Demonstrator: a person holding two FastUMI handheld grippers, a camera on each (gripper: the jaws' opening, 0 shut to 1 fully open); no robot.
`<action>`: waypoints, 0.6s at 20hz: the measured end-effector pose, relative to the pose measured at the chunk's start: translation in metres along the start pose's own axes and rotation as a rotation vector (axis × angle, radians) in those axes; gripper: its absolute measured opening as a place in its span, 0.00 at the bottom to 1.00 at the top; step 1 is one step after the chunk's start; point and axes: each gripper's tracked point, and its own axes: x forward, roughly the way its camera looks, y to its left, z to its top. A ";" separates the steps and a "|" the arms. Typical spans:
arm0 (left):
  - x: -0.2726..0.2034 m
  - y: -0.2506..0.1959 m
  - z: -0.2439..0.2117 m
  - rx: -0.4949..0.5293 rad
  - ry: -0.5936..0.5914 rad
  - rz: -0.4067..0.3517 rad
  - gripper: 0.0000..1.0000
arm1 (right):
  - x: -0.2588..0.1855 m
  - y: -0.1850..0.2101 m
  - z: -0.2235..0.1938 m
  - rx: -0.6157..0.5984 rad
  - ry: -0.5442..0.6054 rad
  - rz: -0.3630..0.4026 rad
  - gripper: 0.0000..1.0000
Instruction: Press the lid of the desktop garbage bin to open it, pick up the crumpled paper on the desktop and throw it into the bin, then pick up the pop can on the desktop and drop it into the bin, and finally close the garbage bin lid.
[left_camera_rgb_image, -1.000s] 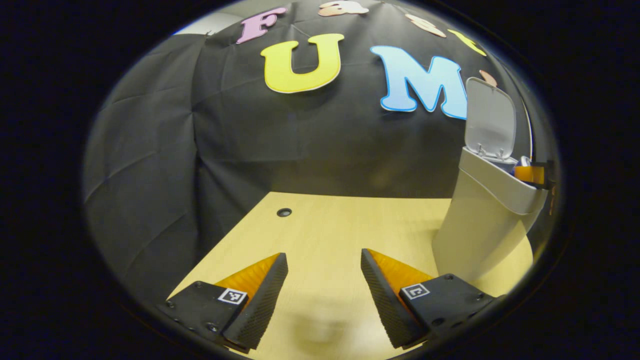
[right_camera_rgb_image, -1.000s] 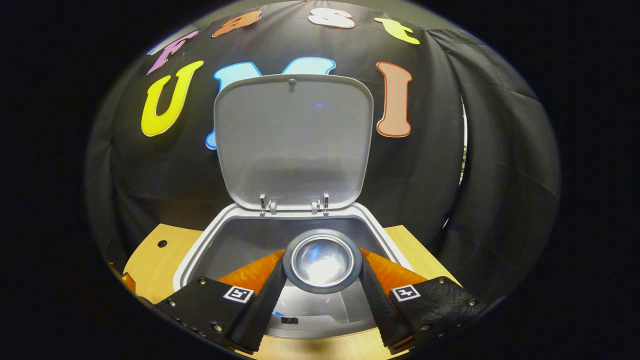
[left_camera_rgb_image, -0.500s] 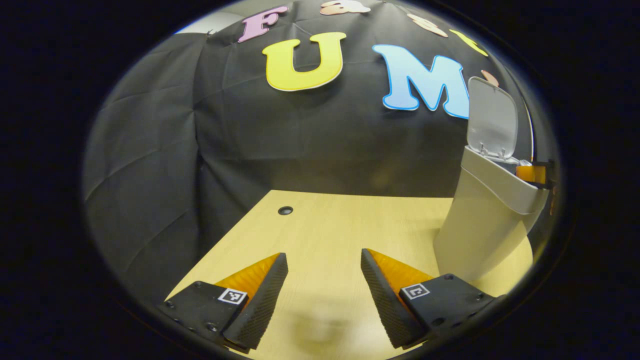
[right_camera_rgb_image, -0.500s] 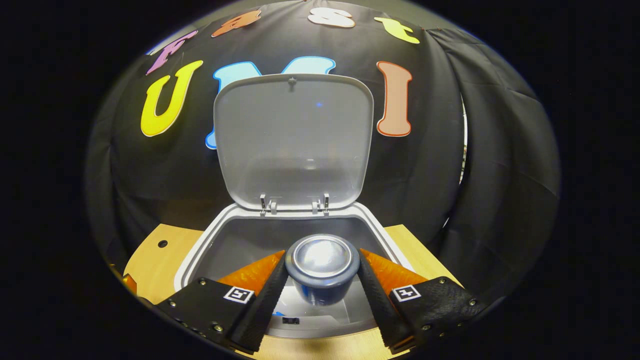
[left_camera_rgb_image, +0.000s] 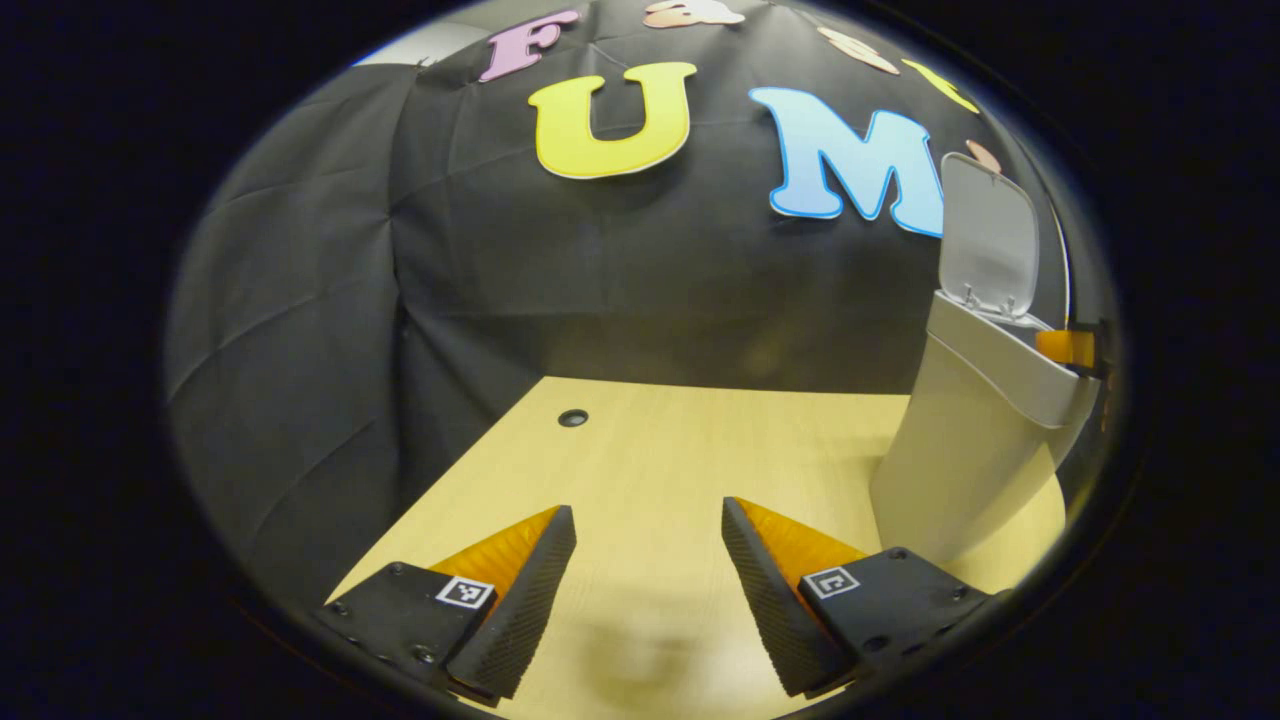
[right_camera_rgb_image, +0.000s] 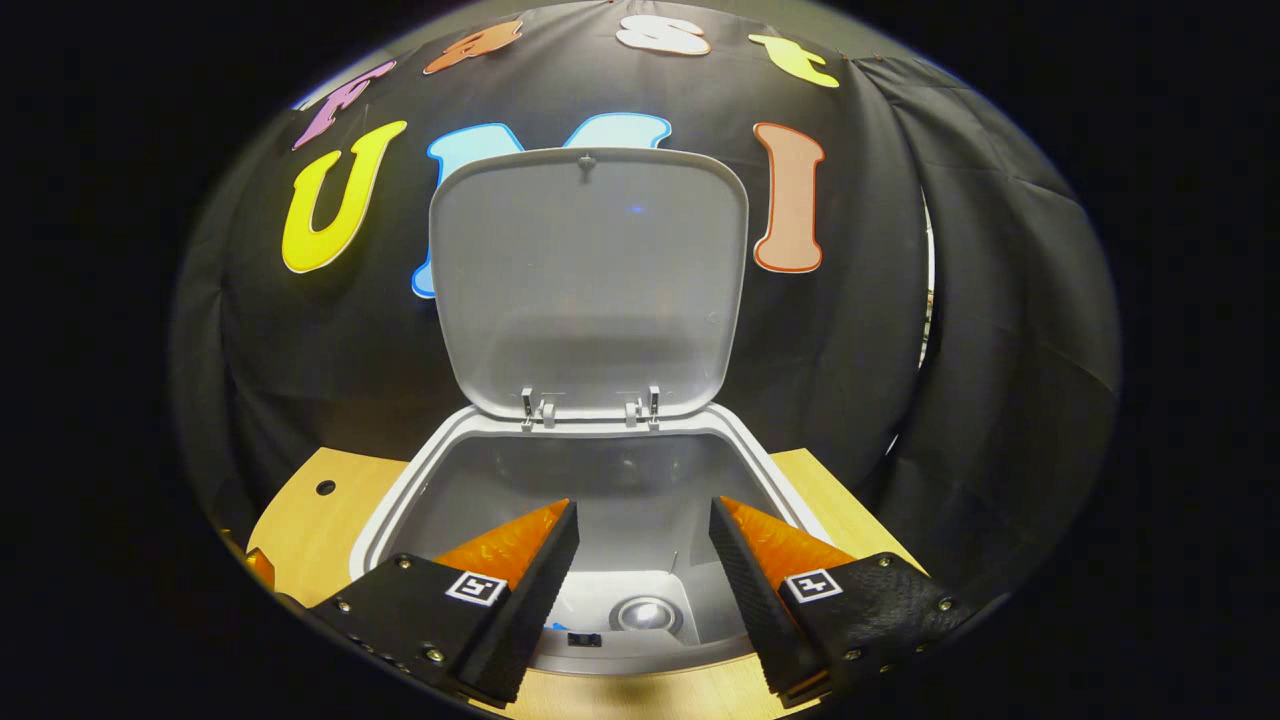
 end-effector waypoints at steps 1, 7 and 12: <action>0.000 0.000 0.000 -0.001 0.000 0.001 0.91 | 0.001 0.000 0.001 0.000 -0.001 -0.001 0.86; -0.003 0.002 0.002 0.000 -0.011 0.005 0.91 | 0.000 -0.001 0.001 0.003 -0.019 -0.003 0.86; -0.007 0.003 0.004 0.000 -0.020 0.005 0.94 | 0.000 -0.001 0.002 0.005 -0.034 -0.003 0.86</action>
